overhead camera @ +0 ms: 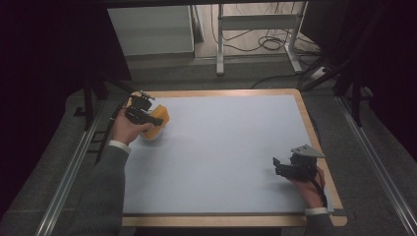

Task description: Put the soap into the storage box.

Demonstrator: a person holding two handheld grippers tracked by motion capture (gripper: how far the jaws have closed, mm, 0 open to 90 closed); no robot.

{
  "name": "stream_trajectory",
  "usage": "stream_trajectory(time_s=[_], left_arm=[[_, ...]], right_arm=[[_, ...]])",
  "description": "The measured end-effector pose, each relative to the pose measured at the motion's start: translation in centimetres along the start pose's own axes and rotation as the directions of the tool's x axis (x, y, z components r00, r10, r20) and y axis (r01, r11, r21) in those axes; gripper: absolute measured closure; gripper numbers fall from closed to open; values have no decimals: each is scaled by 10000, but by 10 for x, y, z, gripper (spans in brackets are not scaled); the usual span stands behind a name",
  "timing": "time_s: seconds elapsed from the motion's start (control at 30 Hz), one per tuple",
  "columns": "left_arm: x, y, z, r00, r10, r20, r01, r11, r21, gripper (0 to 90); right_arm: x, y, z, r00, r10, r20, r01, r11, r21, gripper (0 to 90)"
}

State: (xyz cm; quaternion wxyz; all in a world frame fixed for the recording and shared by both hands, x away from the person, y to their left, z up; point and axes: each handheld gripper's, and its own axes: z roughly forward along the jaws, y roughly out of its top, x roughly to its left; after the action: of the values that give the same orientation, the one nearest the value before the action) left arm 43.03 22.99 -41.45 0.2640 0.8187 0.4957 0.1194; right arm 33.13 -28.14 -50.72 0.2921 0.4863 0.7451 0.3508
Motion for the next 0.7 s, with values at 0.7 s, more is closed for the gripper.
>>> stream_trajectory(time_s=[0.7], left_arm=[[22,10,15,9959,-881,-213,885,9959,181,609]], right_arm=[[0,-1,1,10000,-20,21,20,10000,11,94]])
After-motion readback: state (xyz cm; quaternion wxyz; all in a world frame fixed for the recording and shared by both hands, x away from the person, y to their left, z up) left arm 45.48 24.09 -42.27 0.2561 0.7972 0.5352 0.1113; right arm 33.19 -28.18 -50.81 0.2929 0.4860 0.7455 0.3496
